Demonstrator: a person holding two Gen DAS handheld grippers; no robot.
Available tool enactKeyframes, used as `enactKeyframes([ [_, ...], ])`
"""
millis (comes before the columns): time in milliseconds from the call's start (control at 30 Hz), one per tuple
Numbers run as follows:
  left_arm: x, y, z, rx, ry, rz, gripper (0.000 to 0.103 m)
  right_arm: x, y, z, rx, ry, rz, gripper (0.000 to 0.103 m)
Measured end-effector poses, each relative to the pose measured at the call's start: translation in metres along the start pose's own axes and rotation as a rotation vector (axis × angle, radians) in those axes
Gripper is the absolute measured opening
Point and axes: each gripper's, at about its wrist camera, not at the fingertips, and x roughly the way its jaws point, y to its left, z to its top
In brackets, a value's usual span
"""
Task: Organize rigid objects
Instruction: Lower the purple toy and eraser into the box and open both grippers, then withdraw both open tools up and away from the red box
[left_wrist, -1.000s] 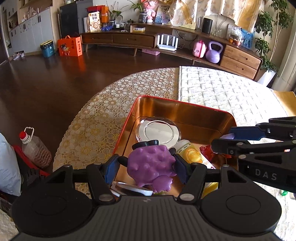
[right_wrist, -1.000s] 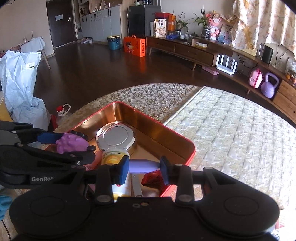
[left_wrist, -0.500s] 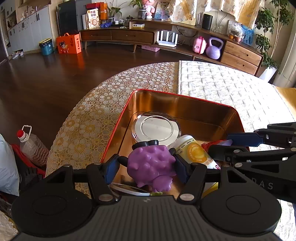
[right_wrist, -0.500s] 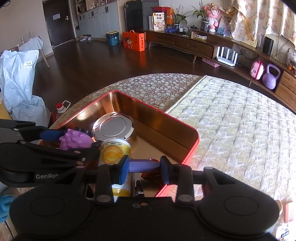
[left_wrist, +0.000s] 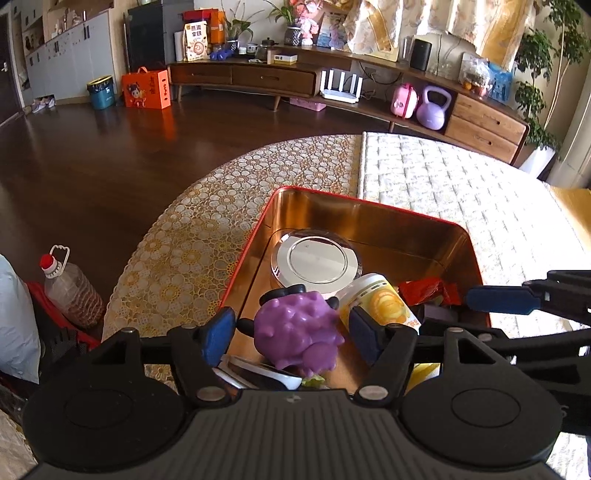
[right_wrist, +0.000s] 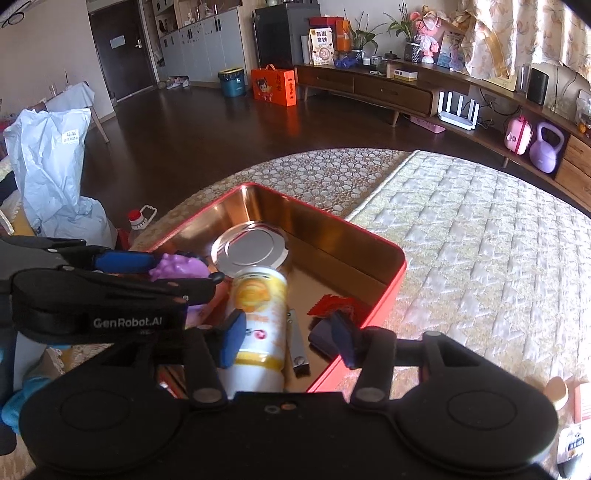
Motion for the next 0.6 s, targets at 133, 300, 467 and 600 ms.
enactKeyframes([
  [133, -0.011, -0.001, -0.001, 0.004, -0.014, -0.012, 0.068, -0.014, -0.001, -0.002, 0.018, -0.015, 0.011, 0.055],
  [300, -0.027, -0.007, -0.004, 0.016, -0.027, -0.026, 0.068, -0.033, -0.003, -0.008, 0.047, -0.034, 0.026, 0.059],
  [467, -0.047, -0.014, -0.006, 0.028, -0.048, -0.044, 0.068, -0.057, -0.004, -0.014, 0.070, -0.074, 0.035, 0.065],
  [600, -0.062, -0.022, -0.009, 0.035, -0.057, -0.065, 0.068, -0.077, -0.007, -0.020, 0.089, -0.102, 0.044, 0.070],
])
